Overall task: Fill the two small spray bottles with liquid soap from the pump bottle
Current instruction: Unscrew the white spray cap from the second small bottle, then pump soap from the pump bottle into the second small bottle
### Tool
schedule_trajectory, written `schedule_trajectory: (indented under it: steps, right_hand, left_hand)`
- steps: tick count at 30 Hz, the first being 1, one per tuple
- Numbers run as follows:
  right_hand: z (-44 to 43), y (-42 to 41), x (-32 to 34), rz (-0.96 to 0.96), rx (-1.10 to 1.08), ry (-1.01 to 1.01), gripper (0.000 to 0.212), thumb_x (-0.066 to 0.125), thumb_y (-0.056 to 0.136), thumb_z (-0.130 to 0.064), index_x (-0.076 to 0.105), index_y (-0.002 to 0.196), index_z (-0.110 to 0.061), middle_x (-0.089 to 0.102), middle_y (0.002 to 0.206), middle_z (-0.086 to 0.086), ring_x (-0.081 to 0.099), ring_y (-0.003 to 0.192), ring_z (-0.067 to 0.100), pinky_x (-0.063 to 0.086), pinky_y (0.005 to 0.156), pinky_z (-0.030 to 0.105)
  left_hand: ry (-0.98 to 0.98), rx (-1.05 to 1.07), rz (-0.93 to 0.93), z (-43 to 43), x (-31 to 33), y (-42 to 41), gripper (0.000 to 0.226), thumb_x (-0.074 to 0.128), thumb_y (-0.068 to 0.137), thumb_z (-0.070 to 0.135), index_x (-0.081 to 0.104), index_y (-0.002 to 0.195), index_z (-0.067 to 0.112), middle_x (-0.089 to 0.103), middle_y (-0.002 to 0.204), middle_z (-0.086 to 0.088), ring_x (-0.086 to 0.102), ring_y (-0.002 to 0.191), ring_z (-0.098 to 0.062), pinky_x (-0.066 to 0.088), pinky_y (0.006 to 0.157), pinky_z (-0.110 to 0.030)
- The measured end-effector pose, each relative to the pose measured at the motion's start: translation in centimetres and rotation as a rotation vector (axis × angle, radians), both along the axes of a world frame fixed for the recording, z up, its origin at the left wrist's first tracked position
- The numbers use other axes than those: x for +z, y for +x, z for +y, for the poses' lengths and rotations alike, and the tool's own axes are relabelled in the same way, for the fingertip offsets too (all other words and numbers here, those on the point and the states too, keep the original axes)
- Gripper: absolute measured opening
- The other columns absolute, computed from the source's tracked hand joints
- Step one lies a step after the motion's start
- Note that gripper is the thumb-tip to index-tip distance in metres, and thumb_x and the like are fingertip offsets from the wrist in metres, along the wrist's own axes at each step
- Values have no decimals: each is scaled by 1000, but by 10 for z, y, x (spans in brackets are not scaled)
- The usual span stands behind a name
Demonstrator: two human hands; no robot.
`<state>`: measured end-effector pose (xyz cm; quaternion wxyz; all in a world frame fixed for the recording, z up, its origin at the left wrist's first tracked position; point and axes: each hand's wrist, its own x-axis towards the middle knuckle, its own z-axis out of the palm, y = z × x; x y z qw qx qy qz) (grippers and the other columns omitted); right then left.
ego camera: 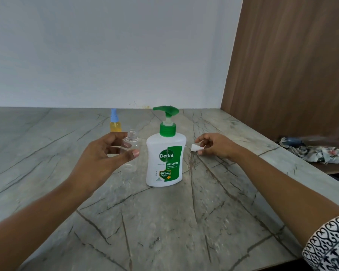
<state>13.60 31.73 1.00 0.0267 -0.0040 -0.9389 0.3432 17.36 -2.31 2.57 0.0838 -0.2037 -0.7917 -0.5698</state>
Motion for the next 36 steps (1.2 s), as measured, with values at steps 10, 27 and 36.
schedule_trajectory:
  steps: [10, 27, 36]
  right_hand:
    - [-9, -11, 3, -31, 89, 127, 33, 75, 79, -18, 64, 110, -22, 61, 100, -5, 55, 91, 12, 41, 74, 16]
    - [-4, 25, 50, 162, -4, -270, 42, 67, 85, -11, 54, 125, -17, 60, 115, 3, 59, 100, 13, 45, 72, 10]
    - [-97, 97, 95, 536, 171, -168, 32, 62, 89, -29, 57, 120, -29, 60, 119, -16, 54, 107, -4, 48, 85, 16]
  left_hand:
    - [-30, 11, 11, 0, -1, 2, 61, 71, 52, 61, 65, 106, 33, 68, 96, 5, 65, 89, -14, 52, 86, -46]
    - [-21, 33, 12, -1, 6, 5, 58, 78, 55, 58, 65, 105, 33, 69, 97, 7, 65, 91, -13, 50, 90, -48]
    - [-115, 80, 148, 3, 21, 17, 43, 73, 63, 46, 63, 105, 39, 67, 98, 10, 60, 90, 0, 44, 76, -16]
